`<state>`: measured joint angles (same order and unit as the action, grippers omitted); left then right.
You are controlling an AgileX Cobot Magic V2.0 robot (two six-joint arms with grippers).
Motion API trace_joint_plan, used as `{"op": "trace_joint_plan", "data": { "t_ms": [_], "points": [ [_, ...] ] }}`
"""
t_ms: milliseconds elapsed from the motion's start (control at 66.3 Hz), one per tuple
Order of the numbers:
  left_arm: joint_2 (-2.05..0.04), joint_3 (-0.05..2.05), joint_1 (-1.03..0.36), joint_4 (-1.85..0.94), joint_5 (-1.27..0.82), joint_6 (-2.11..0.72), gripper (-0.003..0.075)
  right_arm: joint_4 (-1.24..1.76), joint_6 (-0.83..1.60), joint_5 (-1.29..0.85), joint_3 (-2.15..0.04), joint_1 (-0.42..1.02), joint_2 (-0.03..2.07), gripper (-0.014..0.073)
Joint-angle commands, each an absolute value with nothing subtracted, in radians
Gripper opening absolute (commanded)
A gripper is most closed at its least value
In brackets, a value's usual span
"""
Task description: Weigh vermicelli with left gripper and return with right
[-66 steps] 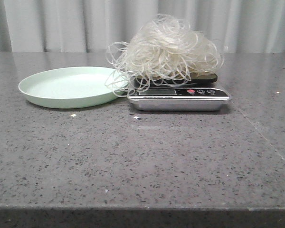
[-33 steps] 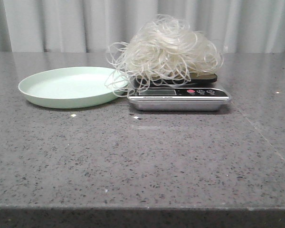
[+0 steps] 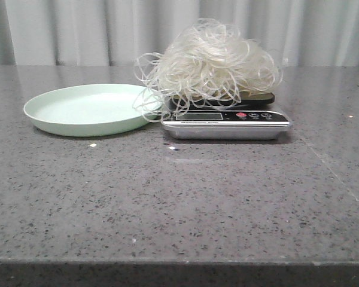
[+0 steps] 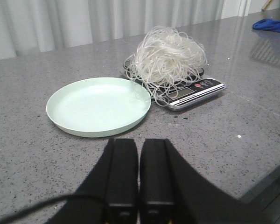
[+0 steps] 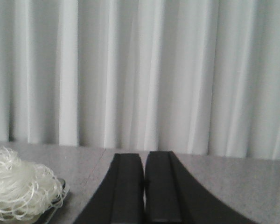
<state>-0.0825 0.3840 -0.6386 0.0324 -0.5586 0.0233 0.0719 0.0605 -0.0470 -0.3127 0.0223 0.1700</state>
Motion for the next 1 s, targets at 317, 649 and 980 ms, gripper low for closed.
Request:
{"op": "trace_joint_plan", "data": {
  "t_ms": [317, 649, 980],
  "points": [
    [-0.095, 0.411, -0.637, 0.028, -0.473, 0.025, 0.0127, 0.111, 0.059, -0.237, -0.499, 0.020, 0.503, 0.0188],
    [-0.095, 0.411, -0.637, 0.028, -0.473, 0.025, 0.0127, 0.144, 0.106, -0.321, -0.720, 0.213, 0.759, 0.0324],
    [-0.095, 0.411, -0.637, 0.028, -0.473, 0.025, 0.0127, 0.151, 0.105, -0.546, -1.217, 0.407, 1.212, 0.0608]
  ]
}}
